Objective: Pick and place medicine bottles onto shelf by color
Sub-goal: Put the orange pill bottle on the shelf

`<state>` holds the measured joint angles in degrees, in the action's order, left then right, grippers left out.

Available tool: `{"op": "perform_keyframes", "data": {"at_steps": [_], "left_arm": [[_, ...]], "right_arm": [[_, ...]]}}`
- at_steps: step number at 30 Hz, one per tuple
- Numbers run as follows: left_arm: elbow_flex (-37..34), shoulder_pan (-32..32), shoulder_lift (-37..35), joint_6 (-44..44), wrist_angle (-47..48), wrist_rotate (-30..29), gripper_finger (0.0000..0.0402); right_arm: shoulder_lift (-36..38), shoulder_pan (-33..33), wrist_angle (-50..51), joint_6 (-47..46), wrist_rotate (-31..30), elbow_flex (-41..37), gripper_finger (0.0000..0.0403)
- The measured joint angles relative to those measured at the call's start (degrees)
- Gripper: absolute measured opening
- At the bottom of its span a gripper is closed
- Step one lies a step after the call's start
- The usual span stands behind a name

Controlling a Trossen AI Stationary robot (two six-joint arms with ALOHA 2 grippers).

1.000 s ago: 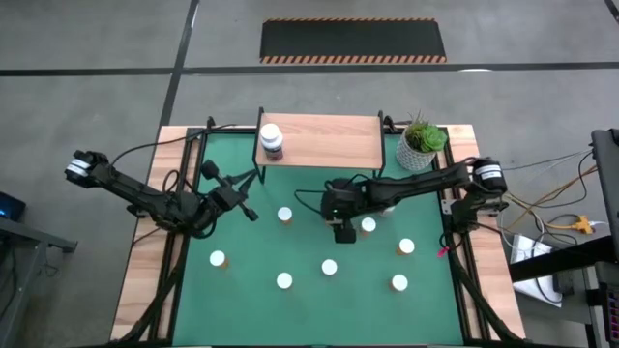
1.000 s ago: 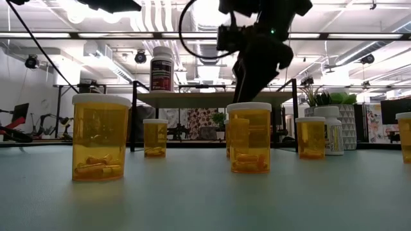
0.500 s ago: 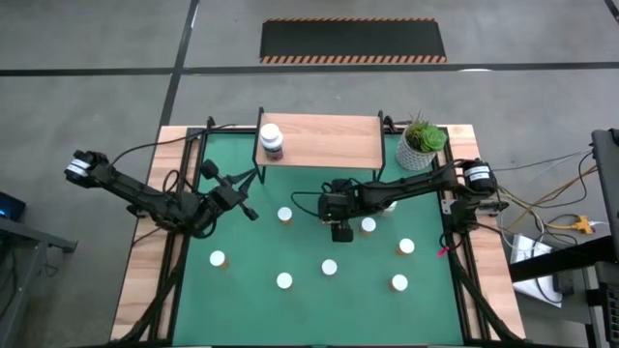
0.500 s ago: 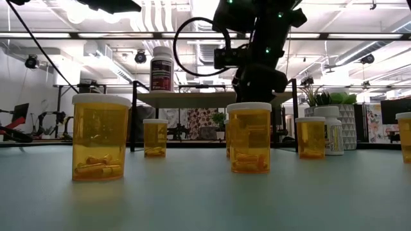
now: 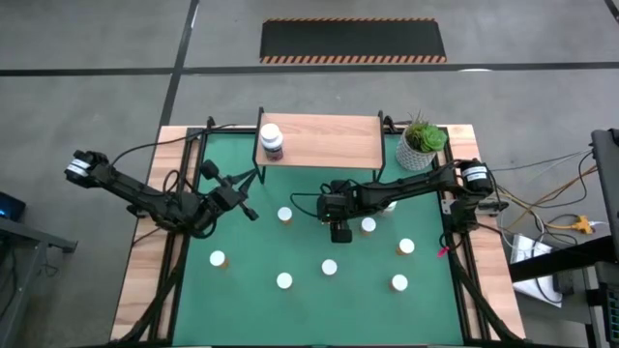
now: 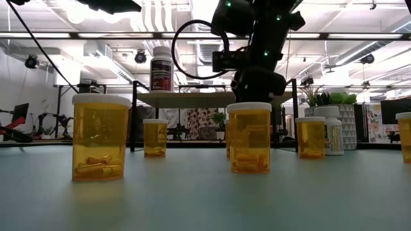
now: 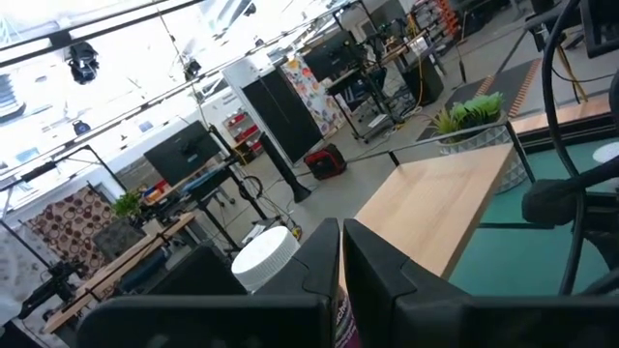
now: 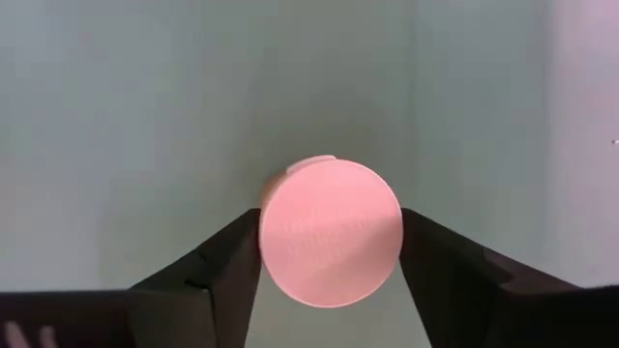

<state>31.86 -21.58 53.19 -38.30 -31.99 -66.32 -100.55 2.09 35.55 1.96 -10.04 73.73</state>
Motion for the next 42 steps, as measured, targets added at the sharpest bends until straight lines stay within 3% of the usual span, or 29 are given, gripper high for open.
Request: {"op": "perform_keyframes", "data": {"at_steps": [8, 19, 21, 28, 32, 37, 42], "left_arm": [[-0.44, -0.16, -0.20, 0.00, 0.24, 0.00, 0.0002], [-3.39, -3.51, -0.84, 0.20, 5.83, 1.16, 0.0002], [-3.81, -4.40, -1.37, 0.20, 5.83, 4.80, 0.0002], [-3.78, -6.35, -3.27, 1.82, 11.76, 26.48, 0.0002], [-3.82, -6.36, -4.92, 2.47, 15.71, 34.64, 0.0002], [-4.07, -6.34, -7.32, 3.54, 16.63, 36.24, 0.0002], [-4.17, -6.29, -9.55, 3.71, 18.30, 35.79, 0.0002]], "right_arm": [[0.50, 0.00, 2.80, -1.23, 2.88, 1.26, 0.0201], [0.70, 0.18, 18.86, -4.57, 10.46, 15.10, 0.0206], [0.70, 0.31, 21.92, -5.01, 10.54, 18.01, 0.0206], [0.70, 0.66, 29.30, -5.32, 10.44, 28.75, 0.0207], [0.70, 0.48, 30.36, -5.07, 9.75, 33.92, 0.0207], [0.04, -0.75, 30.32, -3.00, 5.22, 39.71, 0.0207], [-1.96, -3.27, 30.32, -0.37, 4.46, 44.28, 0.0207]]}}
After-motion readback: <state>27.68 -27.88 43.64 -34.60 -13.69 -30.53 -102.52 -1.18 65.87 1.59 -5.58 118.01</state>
